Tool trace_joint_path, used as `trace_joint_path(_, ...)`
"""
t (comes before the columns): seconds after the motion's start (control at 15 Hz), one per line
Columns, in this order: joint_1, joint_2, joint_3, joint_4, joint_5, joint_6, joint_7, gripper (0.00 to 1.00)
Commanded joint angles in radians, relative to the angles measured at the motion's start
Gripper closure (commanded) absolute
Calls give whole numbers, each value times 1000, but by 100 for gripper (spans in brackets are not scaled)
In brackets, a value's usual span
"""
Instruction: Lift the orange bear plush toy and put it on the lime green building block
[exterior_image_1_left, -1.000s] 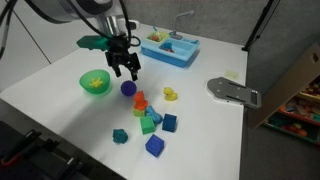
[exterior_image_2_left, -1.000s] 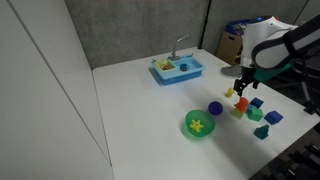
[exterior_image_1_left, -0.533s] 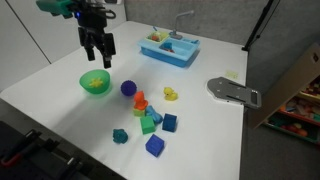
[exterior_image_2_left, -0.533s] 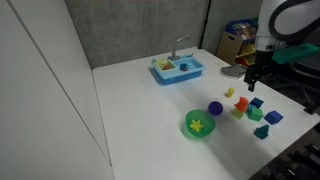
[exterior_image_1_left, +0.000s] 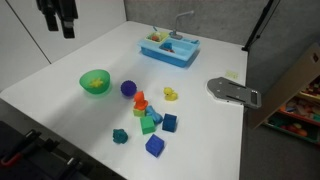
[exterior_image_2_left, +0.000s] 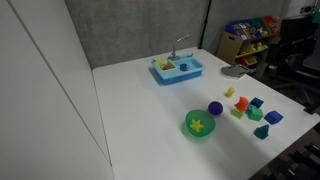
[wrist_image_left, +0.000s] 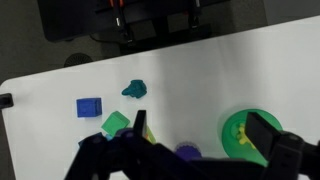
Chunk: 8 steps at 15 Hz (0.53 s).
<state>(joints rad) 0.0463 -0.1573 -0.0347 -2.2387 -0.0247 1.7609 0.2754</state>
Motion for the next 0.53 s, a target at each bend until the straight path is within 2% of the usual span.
trace_joint_path(0.0, -4, -144, 47, -22, 19, -30, -8, 0)
trace_joint_path(0.47, 14, -317, 98, -25, 82, -13, -64, 0)
